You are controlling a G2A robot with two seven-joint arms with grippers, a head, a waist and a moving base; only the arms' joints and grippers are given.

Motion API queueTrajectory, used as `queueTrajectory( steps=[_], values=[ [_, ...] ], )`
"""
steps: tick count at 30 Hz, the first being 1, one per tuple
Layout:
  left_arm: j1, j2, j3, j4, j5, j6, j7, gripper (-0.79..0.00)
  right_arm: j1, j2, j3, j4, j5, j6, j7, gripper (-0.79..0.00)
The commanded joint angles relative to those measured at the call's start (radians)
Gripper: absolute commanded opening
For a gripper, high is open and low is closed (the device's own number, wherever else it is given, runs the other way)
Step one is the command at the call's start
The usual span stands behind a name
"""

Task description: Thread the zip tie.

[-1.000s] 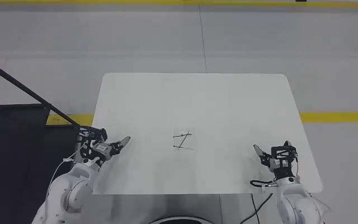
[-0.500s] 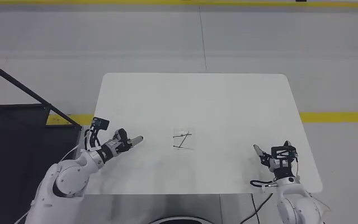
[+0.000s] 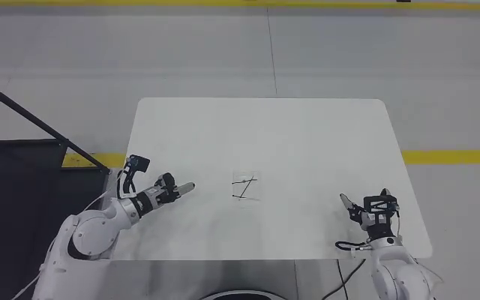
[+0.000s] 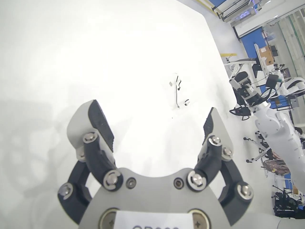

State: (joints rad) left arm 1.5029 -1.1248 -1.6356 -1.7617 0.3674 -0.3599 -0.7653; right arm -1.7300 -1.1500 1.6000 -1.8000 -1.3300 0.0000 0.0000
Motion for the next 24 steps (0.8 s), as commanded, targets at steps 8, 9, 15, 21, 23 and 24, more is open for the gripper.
queueTrajectory(
  steps=[8,9,15,21,23,24],
  values=[
    [-0.048,0.002,0.044,-0.009,-0.222,0.118,-0.124,0.0,0.0,0.0,0.0,0.0,0.0,0.0,0.0,0.0],
    [-0.057,0.003,0.052,-0.007,-0.252,0.133,-0.149,0.0,0.0,0.0,0.0,0.0,0.0,0.0,0.0,0.0],
    [-0.12,0.006,0.105,0.019,-0.317,0.186,-0.236,0.0,0.0,0.0,0.0,0.0,0.0,0.0,0.0,0.0],
    [-0.149,0.005,0.14,0.043,-0.331,0.212,-0.247,0.0,0.0,0.0,0.0,0.0,0.0,0.0,0.0,0.0],
    [-0.149,0.005,0.14,0.043,-0.331,0.212,-0.247,0.0,0.0,0.0,0.0,0.0,0.0,0.0,0.0,0.0],
    [-0.149,0.005,0.14,0.043,-0.331,0.212,-0.247,0.0,0.0,0.0,0.0,0.0,0.0,0.0,0.0,0.0]
  ],
)
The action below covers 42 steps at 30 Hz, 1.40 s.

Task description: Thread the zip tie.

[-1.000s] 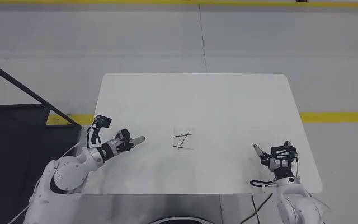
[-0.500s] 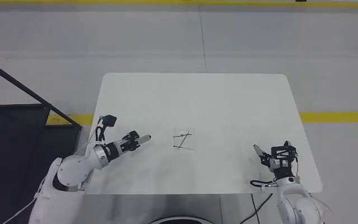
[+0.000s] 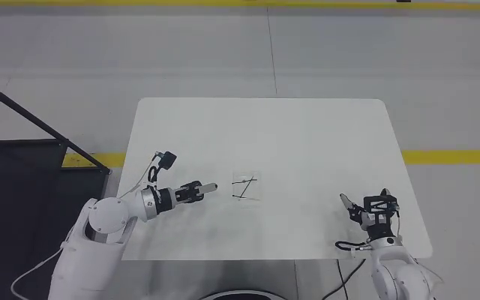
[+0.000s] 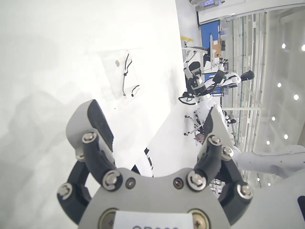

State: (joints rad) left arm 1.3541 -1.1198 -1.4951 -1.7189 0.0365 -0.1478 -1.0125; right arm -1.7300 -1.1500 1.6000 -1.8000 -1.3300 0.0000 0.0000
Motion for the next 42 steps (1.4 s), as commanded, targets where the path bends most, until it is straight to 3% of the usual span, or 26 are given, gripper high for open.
queueTrajectory(
  steps=[1,7,11,15,16,21,23,25,42],
  values=[
    [0.0,0.0,0.0,0.0,0.0,0.0,0.0,0.0,0.0,0.0,0.0,0.0,0.0,0.0,0.0,0.0],
    [0.003,0.0,0.003,-0.003,0.003,0.0,0.012,0.0,0.0,0.0,0.0,0.0,0.0,0.0,0.0,0.0],
    [-0.004,-0.003,0.057,0.001,0.086,0.034,0.079,0.0,0.0,0.0,0.0,0.0,0.0,0.0,0.0,0.0],
    [-0.045,-0.009,0.111,0.052,0.061,0.046,0.082,0.0,0.0,0.0,0.0,0.0,0.0,0.0,0.0,0.0],
    [-0.056,-0.01,0.12,0.068,0.064,0.047,0.088,-0.086,0.0,0.0,0.0,0.0,0.0,0.0,0.0,0.0],
    [-0.095,-0.014,0.156,0.132,0.039,0.054,0.093,-0.179,0.0,0.0,0.0,0.0,0.0,0.0,0.0,0.0],
    [-0.106,-0.015,0.165,0.149,0.036,0.056,0.098,-0.314,0.0,0.0,0.0,0.0,0.0,0.0,0.0,0.0],
    [-0.114,-0.016,0.173,0.16,0.031,0.056,0.101,-0.376,0.0,0.0,0.0,0.0,0.0,0.0,0.0,0.0],
    [-0.17,-0.022,0.239,0.229,0.013,0.058,0.134,-0.422,0.0,0.0,0.0,0.0,0.0,0.0,0.0,0.0]
  ],
)
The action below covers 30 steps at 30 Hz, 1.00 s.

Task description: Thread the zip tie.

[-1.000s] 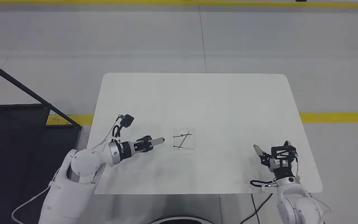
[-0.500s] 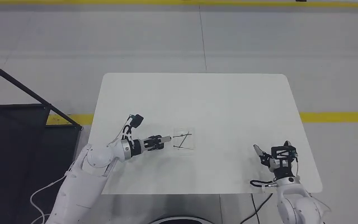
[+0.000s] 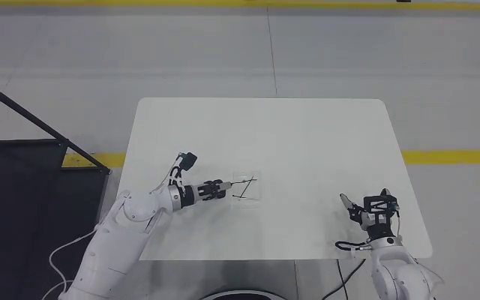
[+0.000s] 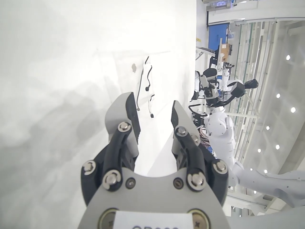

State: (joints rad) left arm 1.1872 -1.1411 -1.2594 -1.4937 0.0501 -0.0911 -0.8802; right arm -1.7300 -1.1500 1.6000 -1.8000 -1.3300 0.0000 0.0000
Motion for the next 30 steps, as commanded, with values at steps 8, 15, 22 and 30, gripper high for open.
queueTrajectory(
  steps=[8,15,22,30],
  values=[
    [-0.032,-0.004,0.031,0.042,-0.005,-0.001,0.018,-0.449,0.0,0.0,0.0,0.0,0.0,0.0,0.0,0.0],
    [-0.055,-0.008,0.057,0.067,-0.005,-0.001,0.035,-0.471,0.0,0.0,0.0,0.0,0.0,0.0,0.0,0.0],
    [-0.07,-0.011,0.073,0.086,-0.008,-0.004,0.047,-0.514,0.0,0.0,0.0,0.0,0.0,0.0,0.0,0.0],
    [-0.086,-0.014,0.089,0.106,-0.007,-0.005,0.061,-0.554,0.0,0.0,0.0,0.0,0.0,0.0,0.0,0.0]
  ],
)
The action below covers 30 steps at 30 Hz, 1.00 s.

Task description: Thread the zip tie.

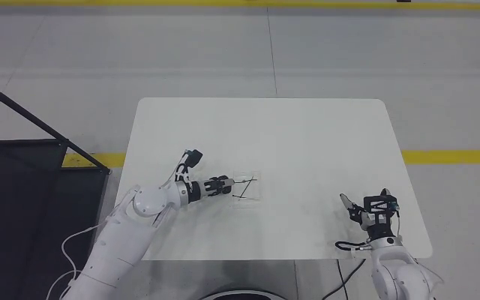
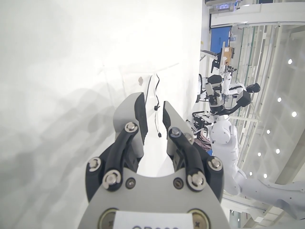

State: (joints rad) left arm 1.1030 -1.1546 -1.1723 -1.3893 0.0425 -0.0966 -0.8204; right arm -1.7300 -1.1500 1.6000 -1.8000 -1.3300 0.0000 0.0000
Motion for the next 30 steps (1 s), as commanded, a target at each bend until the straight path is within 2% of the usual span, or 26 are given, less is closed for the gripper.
queueTrajectory(
  steps=[1,12,30],
  values=[
    [-0.003,0.0,0.003,0.003,0.0,0.0,0.002,-0.557,0.0,0.0,0.0,0.0,0.0,0.0,0.0,0.0],
    [-0.013,-0.002,0.014,0.015,-0.004,-0.005,0.016,-0.603,0.0,0.0,0.0,0.0,0.0,0.0,0.0,0.0],
    [-0.022,-0.003,0.025,0.022,-0.018,-0.017,0.01,-0.634,0.0,0.0,0.0,0.0,0.0,0.0,0.0,0.0]
  ],
)
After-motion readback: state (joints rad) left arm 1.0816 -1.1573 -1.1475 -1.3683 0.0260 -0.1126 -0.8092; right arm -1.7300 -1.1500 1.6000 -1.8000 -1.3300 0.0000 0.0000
